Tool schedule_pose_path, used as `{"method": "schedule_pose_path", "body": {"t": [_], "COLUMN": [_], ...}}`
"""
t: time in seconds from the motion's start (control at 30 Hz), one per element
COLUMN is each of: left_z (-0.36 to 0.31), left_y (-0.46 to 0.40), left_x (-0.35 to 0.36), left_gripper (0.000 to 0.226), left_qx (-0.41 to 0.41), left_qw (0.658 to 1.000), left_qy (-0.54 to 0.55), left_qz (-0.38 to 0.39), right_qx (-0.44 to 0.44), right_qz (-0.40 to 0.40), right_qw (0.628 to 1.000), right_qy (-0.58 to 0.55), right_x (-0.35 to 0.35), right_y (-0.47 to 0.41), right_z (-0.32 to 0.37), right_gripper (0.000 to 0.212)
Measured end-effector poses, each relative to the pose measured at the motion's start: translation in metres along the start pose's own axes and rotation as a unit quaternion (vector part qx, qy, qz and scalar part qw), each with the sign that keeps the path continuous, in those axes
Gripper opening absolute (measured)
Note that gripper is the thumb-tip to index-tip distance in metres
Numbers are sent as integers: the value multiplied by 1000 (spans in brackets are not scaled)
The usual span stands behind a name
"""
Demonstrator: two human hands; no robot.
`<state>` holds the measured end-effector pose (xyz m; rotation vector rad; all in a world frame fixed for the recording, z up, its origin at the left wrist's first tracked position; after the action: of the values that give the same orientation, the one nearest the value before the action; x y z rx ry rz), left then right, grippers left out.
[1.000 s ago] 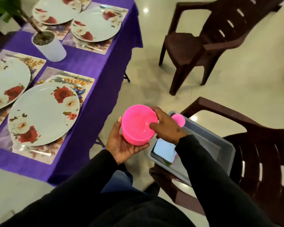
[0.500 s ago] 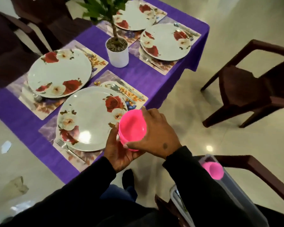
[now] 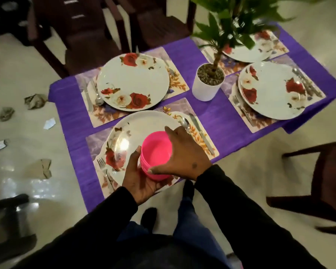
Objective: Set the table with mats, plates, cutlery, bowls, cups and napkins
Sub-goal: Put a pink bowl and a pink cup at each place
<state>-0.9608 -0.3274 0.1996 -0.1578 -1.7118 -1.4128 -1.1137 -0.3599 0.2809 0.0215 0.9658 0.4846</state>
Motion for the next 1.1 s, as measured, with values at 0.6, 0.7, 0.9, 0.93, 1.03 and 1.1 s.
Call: {"method": "schedule_pose_path", "body": {"t": [0.6,0.7,0.9,0.93,1.03,1.1], "left_z": [8,9,16,17,19,21], "left_y": [-48,-41,-25,-23,-20,-19], "left_x": [33,21,-1,-2,-2,-1], "left_gripper": [98,111,115,116,118,118], "left_qx": [212,219,204,201,194,193], "left_qw": [952,951,953,954,957,958], "left_qy": [221,220,219,216,209,210], "left_qz": [-20,-8,39,40,46,41], "right_qx": [-77,-42,-129,-150,-190,-192], "right_qz": [34,-23,108,132,147,143], "right_qw": [958,956,986,977,959,957], "right_qy": [-274,-291,16,69,154,164], "right_x": [-38,-36,-14,-9,5,10], "right_y": [-122,-133,-137,-136,-134,-135], "right_z": [-58,-72,-98,-99,-99,-96], "right_gripper": [91,98,119,121,121,119]}}
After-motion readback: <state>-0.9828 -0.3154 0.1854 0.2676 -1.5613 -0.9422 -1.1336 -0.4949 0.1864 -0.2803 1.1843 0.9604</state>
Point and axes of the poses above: each hand's wrist, its own y-axis away from the middle knuckle, its own x-axis out of the palm, z = x × y, the point moved 1 cm from there along -y, towards the middle knuckle, and after that the axes turned 13 degrees about -x, right-handed, at the moved point
